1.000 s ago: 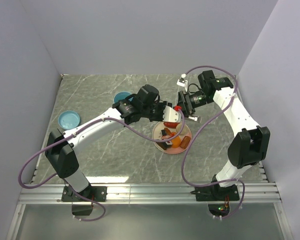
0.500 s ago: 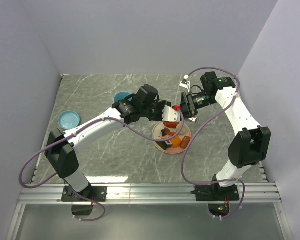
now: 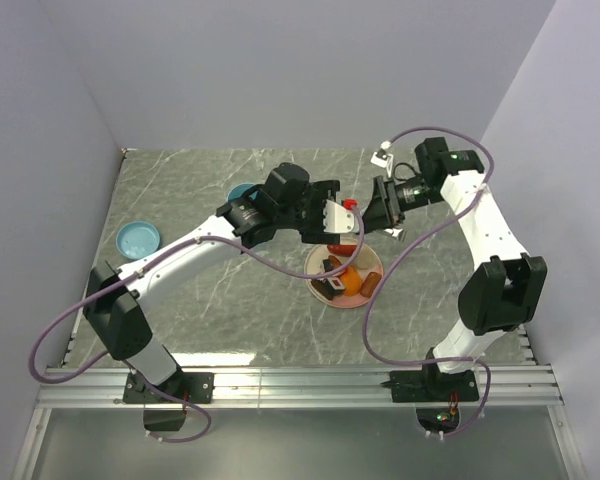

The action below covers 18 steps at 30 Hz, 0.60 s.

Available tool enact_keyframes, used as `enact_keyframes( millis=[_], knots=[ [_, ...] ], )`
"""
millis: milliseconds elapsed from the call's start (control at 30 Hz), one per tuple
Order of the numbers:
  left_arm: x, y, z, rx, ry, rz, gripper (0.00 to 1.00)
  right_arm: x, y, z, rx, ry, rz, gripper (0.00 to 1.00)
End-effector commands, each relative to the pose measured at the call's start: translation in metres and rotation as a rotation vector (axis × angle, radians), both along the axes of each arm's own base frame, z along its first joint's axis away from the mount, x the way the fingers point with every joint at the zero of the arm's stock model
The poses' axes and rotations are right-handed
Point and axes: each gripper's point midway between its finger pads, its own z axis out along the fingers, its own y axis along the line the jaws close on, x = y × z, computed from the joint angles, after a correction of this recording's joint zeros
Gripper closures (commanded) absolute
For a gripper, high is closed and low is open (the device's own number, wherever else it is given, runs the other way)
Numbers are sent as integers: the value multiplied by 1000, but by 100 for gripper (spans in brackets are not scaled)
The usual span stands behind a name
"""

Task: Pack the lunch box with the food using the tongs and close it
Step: Pass the clamp from the left arm to the right

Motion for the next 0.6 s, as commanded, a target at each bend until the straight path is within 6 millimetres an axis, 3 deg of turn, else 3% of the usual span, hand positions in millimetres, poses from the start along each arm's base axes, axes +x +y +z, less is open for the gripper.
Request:
enact_keyframes(
  millis=[0, 133, 267, 400, 567],
  knots=[
    [-10, 5, 64, -163, -46, 20, 19, 20, -10, 32, 56, -143, -46, 55],
    [-30, 17, 99, -297, 39, 49, 9, 37, -26, 40, 7, -232, -108, 55],
    [-37, 36, 136, -452, 150, 109, 1, 43, -40, 36, -93, -335, -141, 52],
    [-22, 66, 173, -618, 272, 236, 1, 34, -55, 37, -201, -486, -163, 51],
    [3, 119, 194, -796, 410, 411, 1, 22, -76, 35, -339, -643, -209, 49]
  ],
)
